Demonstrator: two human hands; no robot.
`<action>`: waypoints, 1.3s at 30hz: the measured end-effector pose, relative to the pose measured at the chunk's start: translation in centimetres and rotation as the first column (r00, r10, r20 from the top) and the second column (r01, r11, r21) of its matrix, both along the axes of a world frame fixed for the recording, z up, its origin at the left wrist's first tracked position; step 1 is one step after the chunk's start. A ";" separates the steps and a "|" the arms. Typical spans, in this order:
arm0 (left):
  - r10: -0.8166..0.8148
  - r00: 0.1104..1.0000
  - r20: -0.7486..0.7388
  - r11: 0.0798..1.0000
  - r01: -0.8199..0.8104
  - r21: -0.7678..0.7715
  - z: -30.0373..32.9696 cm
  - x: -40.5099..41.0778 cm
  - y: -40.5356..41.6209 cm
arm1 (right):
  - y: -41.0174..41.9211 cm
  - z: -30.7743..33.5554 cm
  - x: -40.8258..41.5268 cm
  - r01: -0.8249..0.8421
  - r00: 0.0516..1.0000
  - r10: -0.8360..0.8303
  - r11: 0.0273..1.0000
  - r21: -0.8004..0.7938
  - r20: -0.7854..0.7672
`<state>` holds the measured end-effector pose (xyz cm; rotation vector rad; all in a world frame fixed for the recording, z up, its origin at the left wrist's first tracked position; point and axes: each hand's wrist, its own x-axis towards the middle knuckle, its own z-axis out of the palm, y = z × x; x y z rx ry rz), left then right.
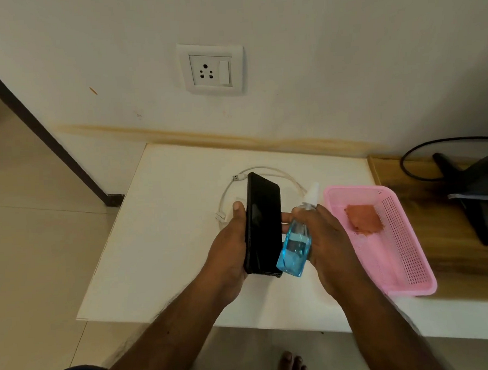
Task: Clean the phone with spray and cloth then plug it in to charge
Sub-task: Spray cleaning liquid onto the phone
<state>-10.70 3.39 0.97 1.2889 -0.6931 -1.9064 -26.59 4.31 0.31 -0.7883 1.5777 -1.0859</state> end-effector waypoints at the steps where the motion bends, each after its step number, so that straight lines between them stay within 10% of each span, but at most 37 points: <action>1: -0.042 0.999 -0.025 0.999 0.043 0.018 0.1 0.1 -0.1 | 0.1 0.3 0.2 0.014 1.000 -0.014 1.000 -0.023 -0.011; 24: -0.013 0.978 -0.206 1.000 0.010 -0.016 0.9 3.6 -2.0 | 0.8 4.5 0.3 -0.056 0.969 -0.063 0.887 -0.458 -0.241; 39: -0.112 0.974 -0.199 0.994 0.108 -0.032 1.6 3.5 -1.6 | 0.7 3.3 0.1 -0.147 0.900 -0.052 0.899 -0.413 -0.434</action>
